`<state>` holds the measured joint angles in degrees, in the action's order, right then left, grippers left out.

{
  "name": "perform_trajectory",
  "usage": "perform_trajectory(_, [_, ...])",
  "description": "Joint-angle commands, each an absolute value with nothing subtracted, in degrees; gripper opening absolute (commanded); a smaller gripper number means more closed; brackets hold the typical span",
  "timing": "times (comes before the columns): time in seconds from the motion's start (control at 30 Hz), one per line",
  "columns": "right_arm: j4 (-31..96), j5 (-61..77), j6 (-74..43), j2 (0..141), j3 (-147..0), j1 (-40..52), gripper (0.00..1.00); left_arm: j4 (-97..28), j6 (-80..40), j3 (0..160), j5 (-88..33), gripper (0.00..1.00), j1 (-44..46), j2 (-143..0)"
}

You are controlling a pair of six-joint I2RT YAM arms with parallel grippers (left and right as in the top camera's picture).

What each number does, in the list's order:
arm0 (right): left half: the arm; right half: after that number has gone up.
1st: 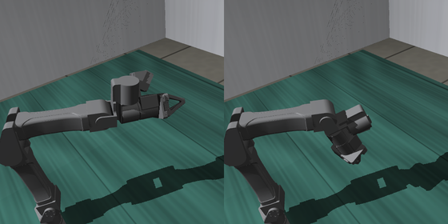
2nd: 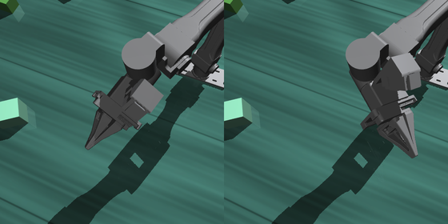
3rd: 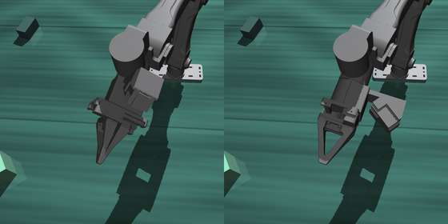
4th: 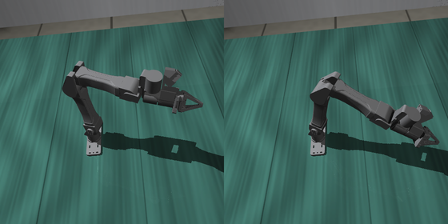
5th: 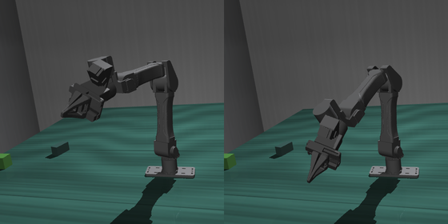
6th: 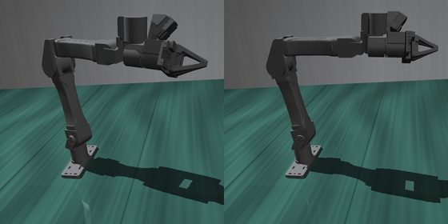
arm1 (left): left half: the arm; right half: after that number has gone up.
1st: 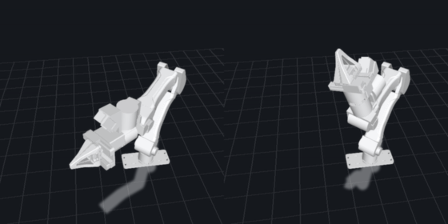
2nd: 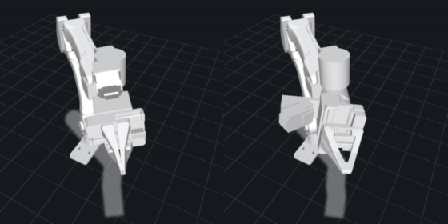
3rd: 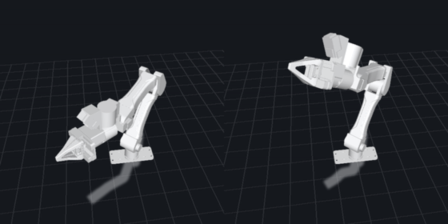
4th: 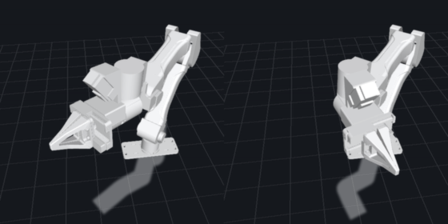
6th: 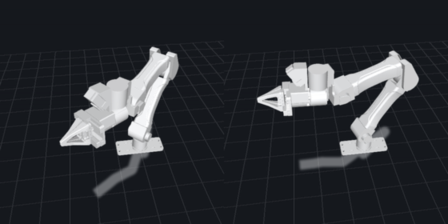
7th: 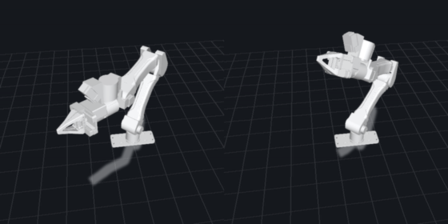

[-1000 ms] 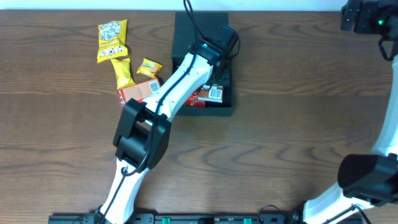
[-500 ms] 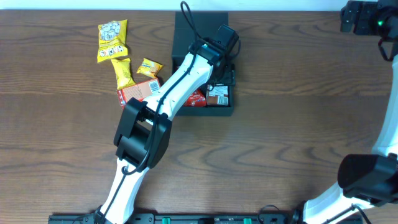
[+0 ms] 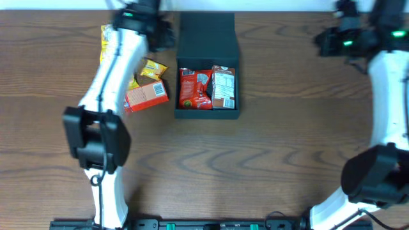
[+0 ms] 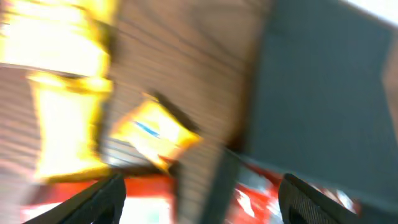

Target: Pack container

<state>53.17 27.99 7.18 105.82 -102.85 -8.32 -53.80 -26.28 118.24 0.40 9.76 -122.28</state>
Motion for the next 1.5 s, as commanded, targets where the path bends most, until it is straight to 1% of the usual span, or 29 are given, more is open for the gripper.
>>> perform_trajectory(0.0, [51.07, 32.88, 8.82, 106.08, -99.63, -1.1, 0.01, -54.41, -24.14, 118.87, 0.99, 0.8, 6.11, -121.69])
perform_trajectory(0.07, [48.03, 32.38, 9.74, 106.08, -97.8, 3.55, 0.02, -54.41, -23.51, 118.87, 0.36, 0.8, 3.88, -121.69])
perform_trajectory(0.23, [44.12, 24.16, 8.36, 109.54, -96.07, 14.26, 0.02, -54.08, -20.27, 118.87, -0.73, 0.82, 0.51, -121.71])
perform_trajectory(0.43, [44.73, 24.18, 3.16, 117.14, -96.07, 20.45, 0.01, -52.86, -14.61, 118.87, -0.69, 0.85, -0.91, -121.69])
perform_trajectory(0.77, [46.92, 23.73, 0.86, 121.86, -96.07, 21.43, 0.02, -50.22, -12.19, 118.87, -0.71, 0.86, -1.39, -121.71])
perform_trajectory(0.97, [47.16, 18.35, 0.89, 122.17, -95.96, 21.47, 0.02, -50.02, -12.21, 118.87, -0.73, 0.87, -1.39, -121.71])
perform_trajectory(1.33, [45.23, 18.2, 0.86, 128.29, -95.96, 22.0, 0.02, -49.84, -12.21, 118.87, -1.13, 0.87, -1.37, -121.71])
perform_trajectory(1.47, [45.25, 17.76, 0.86, 128.46, -96.33, 21.91, 0.02, -49.84, -12.21, 118.87, -1.15, 0.87, -1.37, -121.71])
